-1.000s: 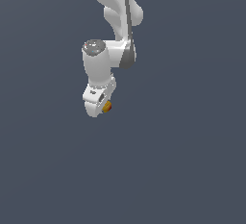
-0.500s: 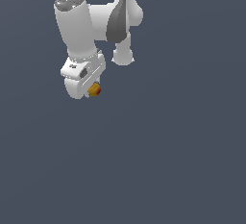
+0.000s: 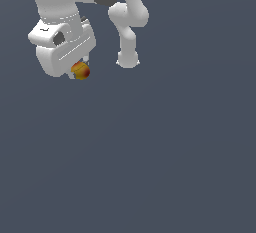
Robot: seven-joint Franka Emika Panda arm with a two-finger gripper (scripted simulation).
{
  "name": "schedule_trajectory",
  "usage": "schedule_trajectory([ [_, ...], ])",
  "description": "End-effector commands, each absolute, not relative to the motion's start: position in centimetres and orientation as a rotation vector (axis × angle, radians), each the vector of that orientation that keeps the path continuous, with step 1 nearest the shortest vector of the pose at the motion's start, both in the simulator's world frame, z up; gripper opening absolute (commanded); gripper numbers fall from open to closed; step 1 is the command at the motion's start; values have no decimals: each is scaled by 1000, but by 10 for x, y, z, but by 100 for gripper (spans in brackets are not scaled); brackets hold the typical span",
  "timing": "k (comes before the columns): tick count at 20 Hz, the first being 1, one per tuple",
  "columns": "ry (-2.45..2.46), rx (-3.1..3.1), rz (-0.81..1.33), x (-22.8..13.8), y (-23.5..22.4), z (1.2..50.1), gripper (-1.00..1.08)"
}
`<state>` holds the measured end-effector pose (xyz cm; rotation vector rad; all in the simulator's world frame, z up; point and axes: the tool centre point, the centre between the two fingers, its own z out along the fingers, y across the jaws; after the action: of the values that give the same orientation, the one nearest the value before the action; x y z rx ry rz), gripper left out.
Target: Pick up the object and move it to a goal position.
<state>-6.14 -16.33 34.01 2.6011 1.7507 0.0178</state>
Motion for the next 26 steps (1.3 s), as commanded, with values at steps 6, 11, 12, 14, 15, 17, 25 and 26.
schedule_trajectory([
  [6, 1752, 2603, 11, -64, -192, 414, -100],
  [11, 1753, 2605, 6, -64, -207, 453, -100],
  [12, 1753, 2605, 5, -64, -210, 459, -100],
  [14, 1753, 2606, 4, -64, -215, 470, -100],
  [15, 1753, 2606, 3, -64, -217, 475, -100],
  [17, 1753, 2606, 2, -64, -220, 484, -100],
  [25, 1753, 2607, 0, -63, -228, 502, -100],
  [26, 1753, 2607, 0, -63, -228, 503, -100],
])
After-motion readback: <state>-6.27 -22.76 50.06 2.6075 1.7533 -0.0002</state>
